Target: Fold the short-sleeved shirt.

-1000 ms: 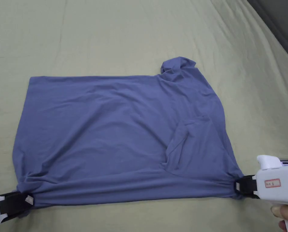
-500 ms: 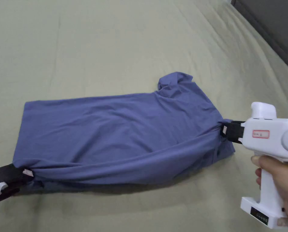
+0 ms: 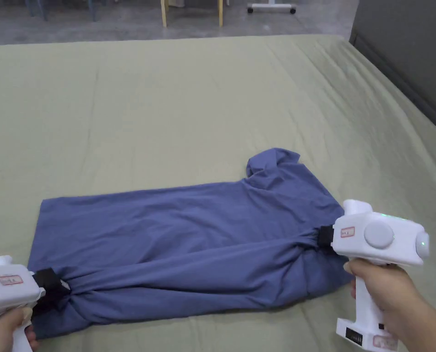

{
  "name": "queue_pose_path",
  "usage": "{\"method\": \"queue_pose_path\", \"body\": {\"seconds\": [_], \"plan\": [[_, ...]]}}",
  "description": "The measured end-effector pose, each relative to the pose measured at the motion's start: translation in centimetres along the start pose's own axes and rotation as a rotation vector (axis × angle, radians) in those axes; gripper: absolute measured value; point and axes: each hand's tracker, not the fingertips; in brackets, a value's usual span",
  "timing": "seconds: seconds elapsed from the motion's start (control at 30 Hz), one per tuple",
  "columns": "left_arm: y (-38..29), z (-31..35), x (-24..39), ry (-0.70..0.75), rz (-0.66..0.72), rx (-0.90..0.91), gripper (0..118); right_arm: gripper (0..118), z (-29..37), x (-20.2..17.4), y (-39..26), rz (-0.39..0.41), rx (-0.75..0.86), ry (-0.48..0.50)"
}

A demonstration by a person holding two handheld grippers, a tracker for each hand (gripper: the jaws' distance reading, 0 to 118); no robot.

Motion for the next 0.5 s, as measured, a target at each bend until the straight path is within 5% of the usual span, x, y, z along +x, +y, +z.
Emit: {"method": "queue_pose_path", "body": {"seconds": [0.07,0.1,0.13,0.17,0.2,0.33,0.43,0.47,0.5], "plan": [[-0.2,0.3,-0.2,-0.014,0.003,0.017,11,15,0.2,0.5,0.1,-0.014,0.011,0.010],[0.0,1.0,0.0,-0.040,0.002,0.017,25,34,0.7,0.6,0.7,-0.004,0.010,0.032],[0.4,2.2,0.2,-0.121,0.015,-0.004,52,62,2.0,0.2,1.1,0.038,0.012,0.113],[0.7,3.7,0.2,-0.188,0.033,-0.008,91,99,3.2,0.1,1.3,0.044,-0.001,0.159],[0.4,5.8,0.5,-0.247,0.017,0.056,118,118,4.7,-0.1,1.2,0.055,0.003,0.157],[-3.0,13.6,0.7,-0.279,-0.150,0.334,118,118,16.9,-3.3,-3.5,0.105,0.225,0.207],[-7.2,14.6,-0.1,-0.081,-0.208,0.336,118,115,17.5,-2.6,-7.2,0.116,0.228,0.196],[-8.7,14.2,-0.6,-0.017,-0.212,0.309,118,104,18.0,-2.7,-8.8,0.125,0.216,0.202],[-10.2,13.7,-1.5,0.023,-0.226,0.255,118,57,18.5,-3.0,-10.8,0.144,0.188,0.213]]}}
